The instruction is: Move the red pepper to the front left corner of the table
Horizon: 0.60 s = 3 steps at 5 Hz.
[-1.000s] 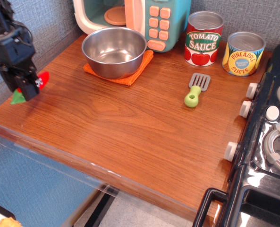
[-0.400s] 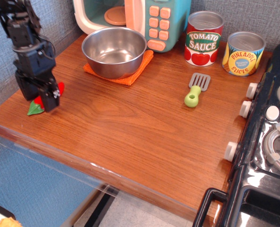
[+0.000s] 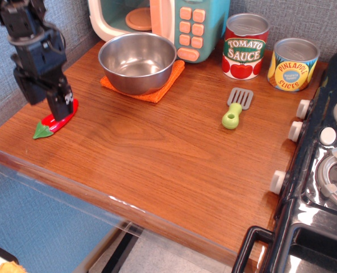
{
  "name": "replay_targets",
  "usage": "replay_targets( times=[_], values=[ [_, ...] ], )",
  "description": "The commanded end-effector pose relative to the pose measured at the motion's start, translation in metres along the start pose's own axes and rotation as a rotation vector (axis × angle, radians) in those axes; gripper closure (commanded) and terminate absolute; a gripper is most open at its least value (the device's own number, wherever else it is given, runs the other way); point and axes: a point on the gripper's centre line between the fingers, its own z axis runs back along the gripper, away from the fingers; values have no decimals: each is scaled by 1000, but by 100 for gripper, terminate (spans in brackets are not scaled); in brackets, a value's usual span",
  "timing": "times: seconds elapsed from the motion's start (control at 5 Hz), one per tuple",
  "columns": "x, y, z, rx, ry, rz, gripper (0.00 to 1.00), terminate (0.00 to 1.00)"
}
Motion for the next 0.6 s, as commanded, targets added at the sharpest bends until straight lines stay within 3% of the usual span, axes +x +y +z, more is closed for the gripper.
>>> replay_targets(
  times=[0.0,0.2,0.4],
  values=[
    [10,-1,22,19,-22,43,0,0],
    [10,-1,22,19,-22,43,0,0],
    [10,-1,22,19,-22,43,0,100]
  ],
)
